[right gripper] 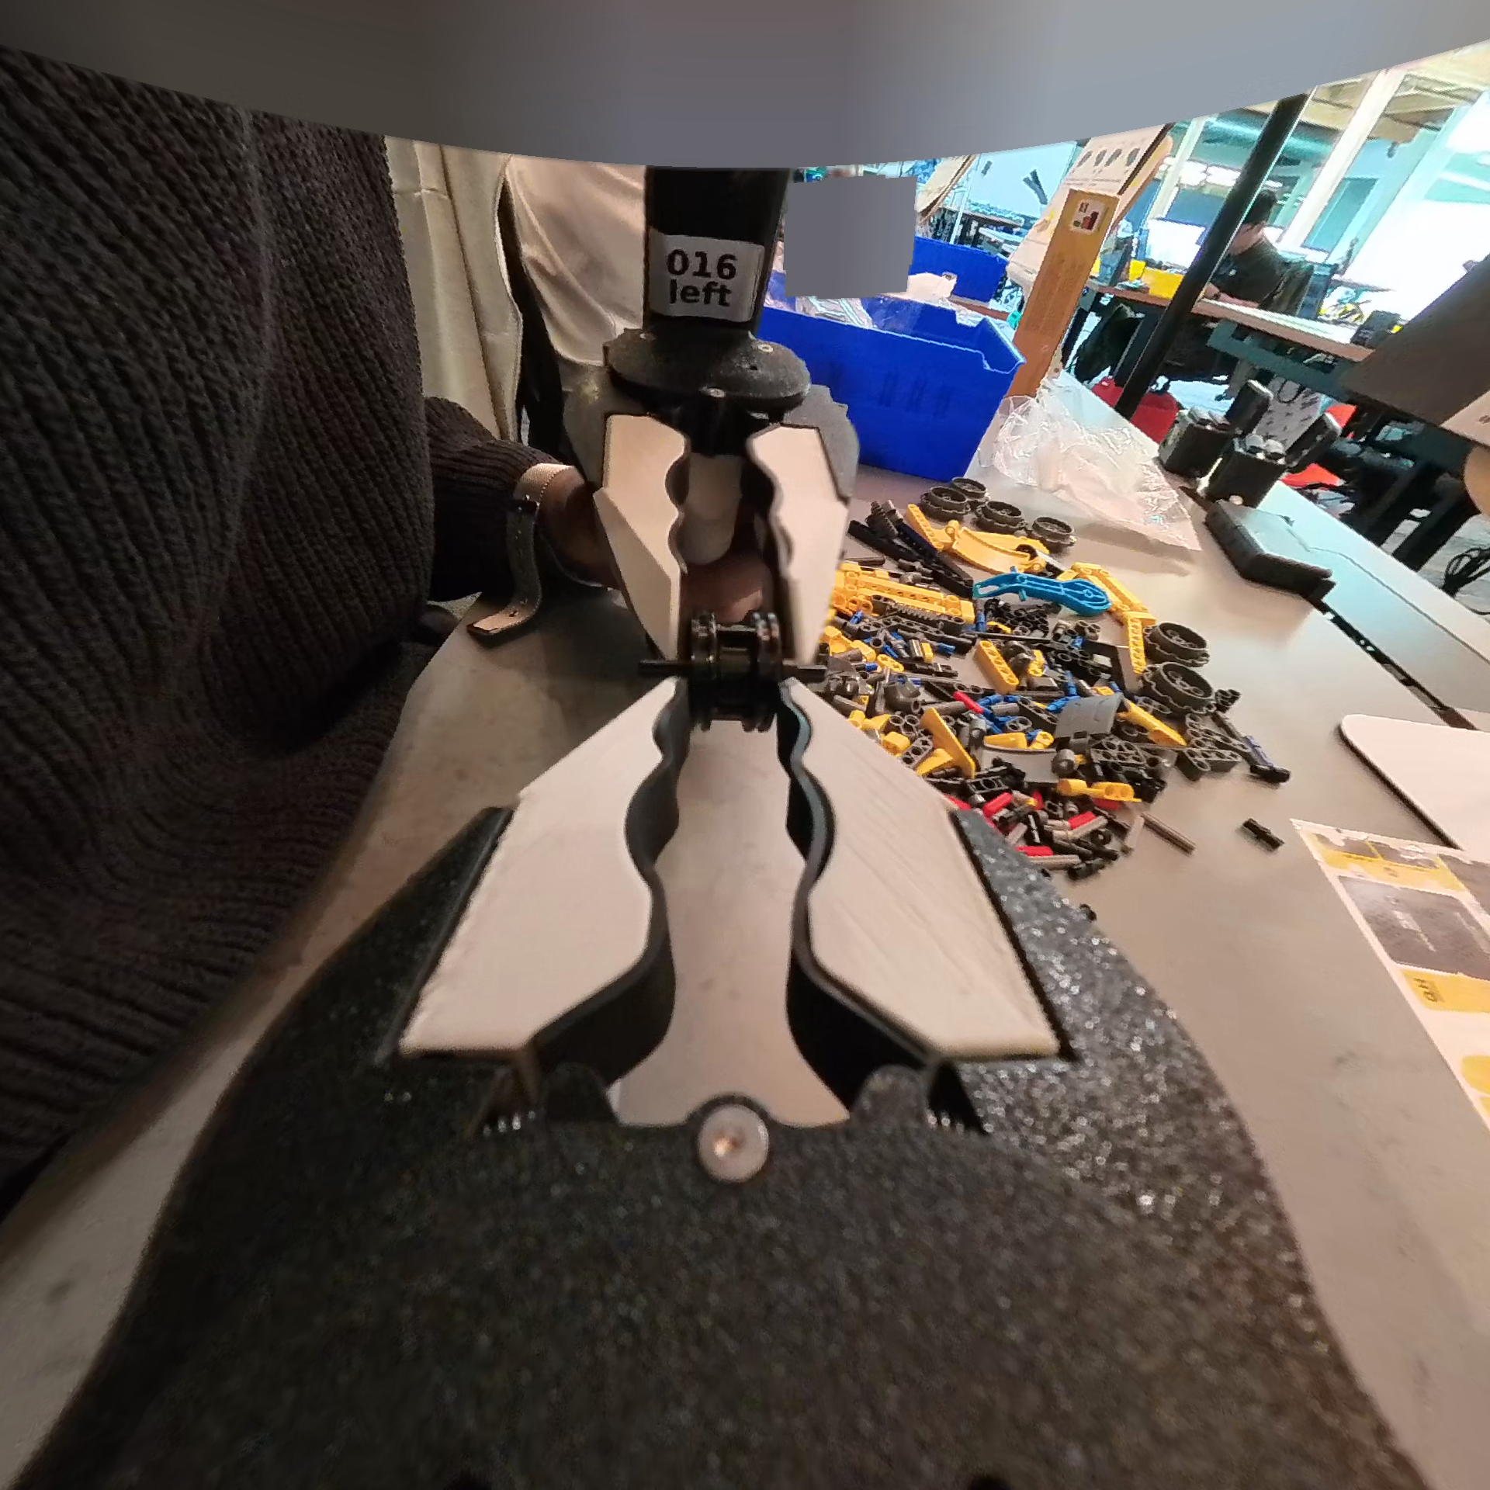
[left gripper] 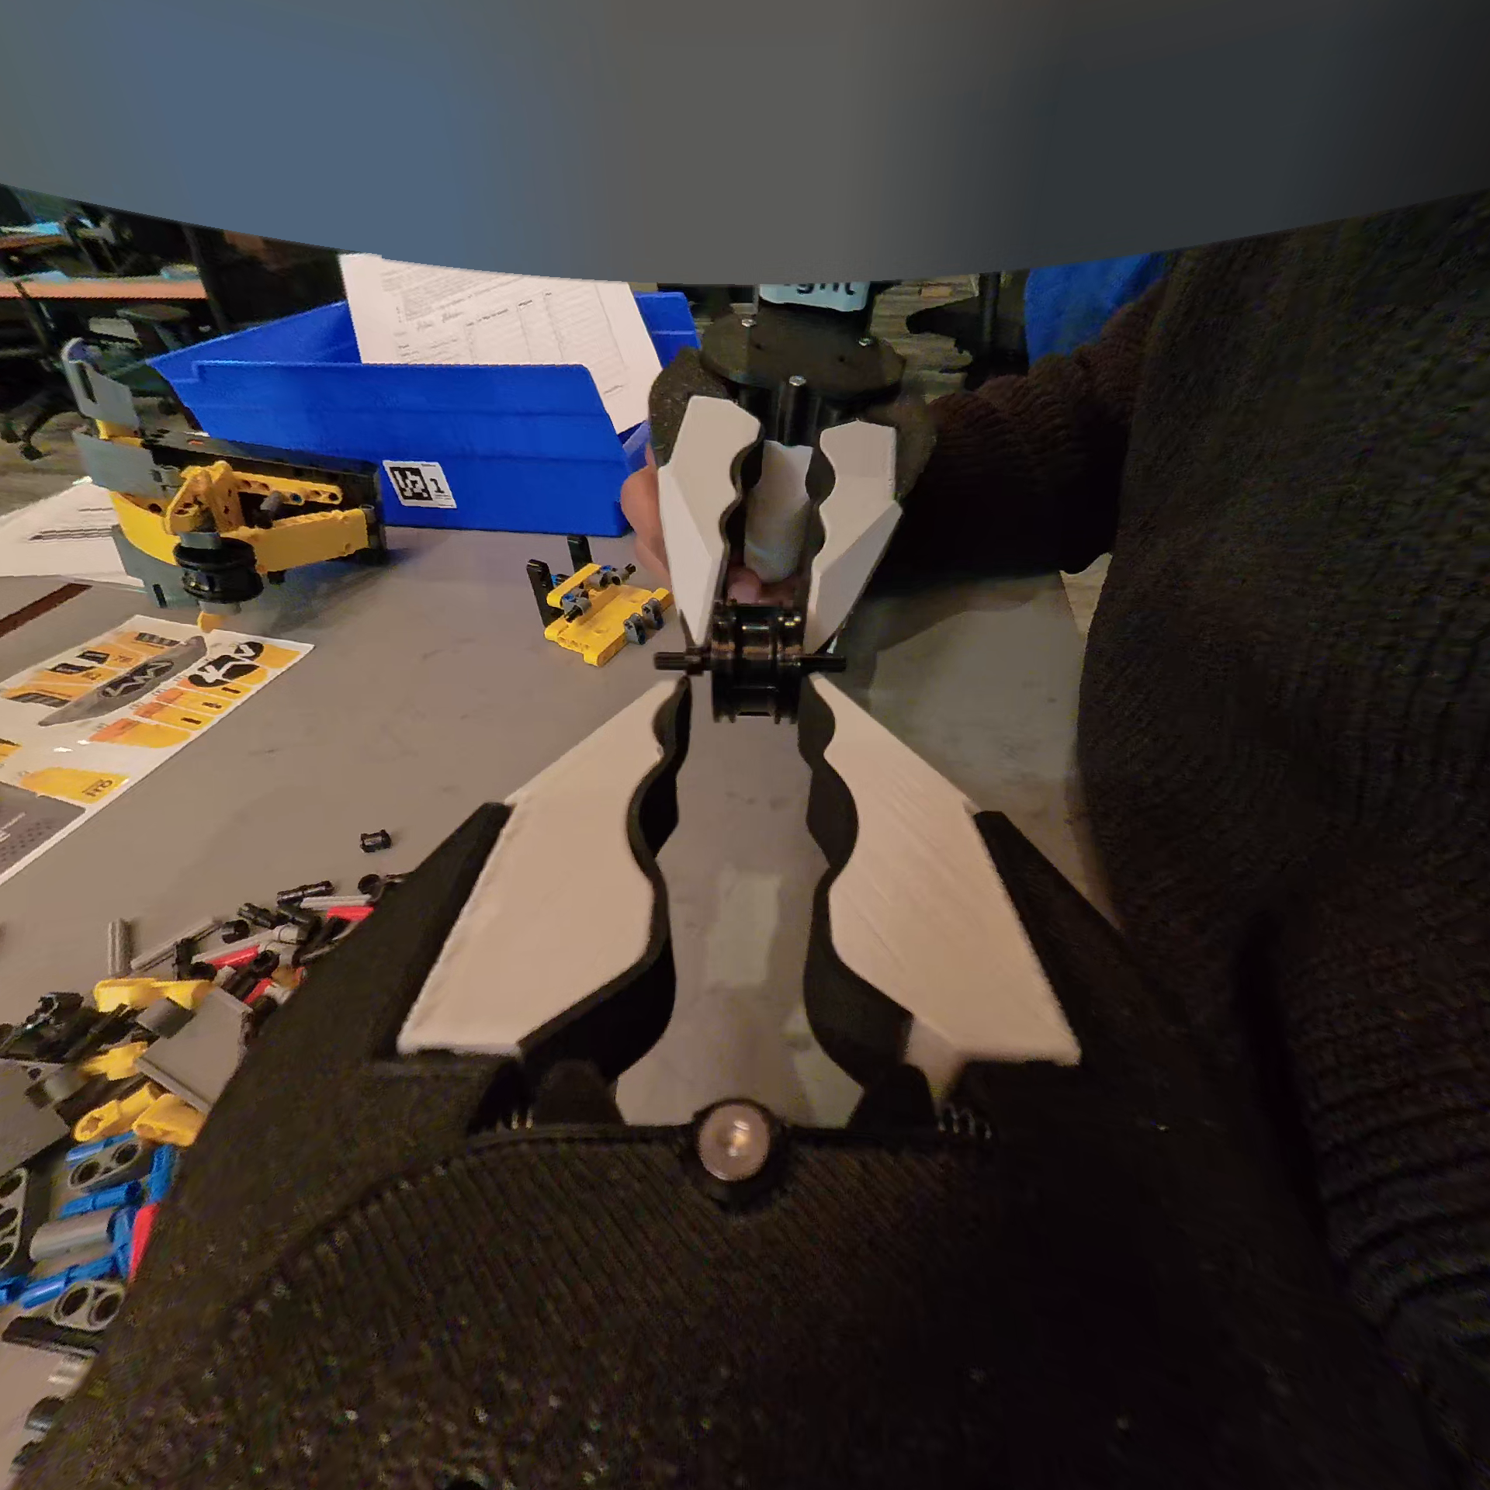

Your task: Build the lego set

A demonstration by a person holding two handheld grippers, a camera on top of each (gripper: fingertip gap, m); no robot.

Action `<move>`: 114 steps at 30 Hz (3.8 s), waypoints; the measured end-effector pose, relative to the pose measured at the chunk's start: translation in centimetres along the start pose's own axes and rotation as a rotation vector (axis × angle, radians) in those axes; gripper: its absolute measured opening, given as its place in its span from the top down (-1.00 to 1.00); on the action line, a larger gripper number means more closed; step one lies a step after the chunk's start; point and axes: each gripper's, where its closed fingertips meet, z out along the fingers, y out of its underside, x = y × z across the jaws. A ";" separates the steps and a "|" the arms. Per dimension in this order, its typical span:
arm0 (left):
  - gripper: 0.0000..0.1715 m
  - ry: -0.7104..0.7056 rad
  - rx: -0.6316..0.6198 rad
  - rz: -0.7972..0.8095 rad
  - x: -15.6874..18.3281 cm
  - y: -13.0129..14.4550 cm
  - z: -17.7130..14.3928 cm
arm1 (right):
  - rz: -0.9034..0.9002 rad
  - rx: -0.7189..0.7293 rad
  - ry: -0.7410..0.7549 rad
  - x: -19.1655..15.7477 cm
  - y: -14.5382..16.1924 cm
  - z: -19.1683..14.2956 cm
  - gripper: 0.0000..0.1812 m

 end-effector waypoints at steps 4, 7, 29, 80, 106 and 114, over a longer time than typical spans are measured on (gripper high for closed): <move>0.73 0.005 0.013 -0.003 0.1 -0.2 0.0 | -0.005 0.005 0.004 0.0 -0.1 0.0 0.77; 0.74 -0.002 0.017 0.012 0.1 -0.3 0.0 | -0.004 0.007 0.000 -0.1 -0.2 0.0 0.77; 0.81 0.006 0.029 0.013 0.4 -0.5 0.0 | 0.080 0.021 -0.018 0.2 -0.2 0.1 0.68; 0.75 -0.070 0.037 0.027 -0.7 -0.7 0.1 | 0.062 0.054 0.019 0.6 -0.7 -0.1 0.76; 0.78 -0.029 0.040 -0.046 -0.1 -0.6 0.2 | 0.095 0.065 0.004 0.5 -0.8 0.0 0.72; 0.80 -0.044 0.029 -0.030 -0.1 -0.5 0.2 | 0.089 0.060 -0.015 0.2 -0.7 0.0 0.76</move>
